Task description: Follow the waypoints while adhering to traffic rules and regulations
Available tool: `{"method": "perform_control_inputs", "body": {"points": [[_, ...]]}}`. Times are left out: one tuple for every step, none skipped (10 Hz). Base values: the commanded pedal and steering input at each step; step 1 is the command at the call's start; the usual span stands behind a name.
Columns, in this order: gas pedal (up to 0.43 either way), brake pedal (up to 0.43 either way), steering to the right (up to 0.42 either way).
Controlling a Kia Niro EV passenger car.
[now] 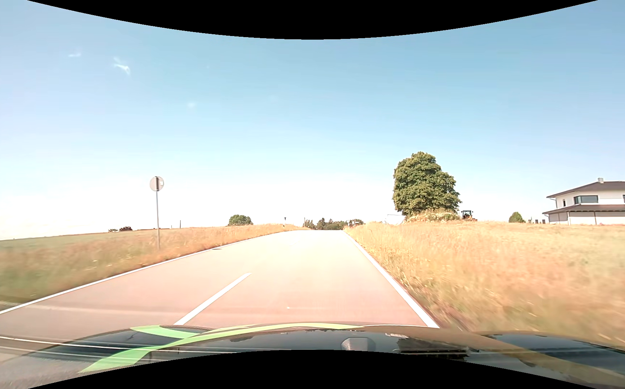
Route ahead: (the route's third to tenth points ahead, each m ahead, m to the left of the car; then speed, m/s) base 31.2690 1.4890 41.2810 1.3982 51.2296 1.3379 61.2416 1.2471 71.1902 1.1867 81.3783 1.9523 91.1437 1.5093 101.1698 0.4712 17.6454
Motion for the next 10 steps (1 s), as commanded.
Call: {"method": "perform_control_inputs", "body": {"points": [[0.248,0.0,-0.004],[0.248,0.0,-0.004],[0.24,0.0,-0.004],[0.228,0.0,-0.004],[0.209,0.0,-0.004],[0.209,0.0,-0.004],[0.209,0.0,-0.004],[0.209,0.0,-0.004],[0.209,0.0,-0.004],[0.22,0.0,-0.003]]}}
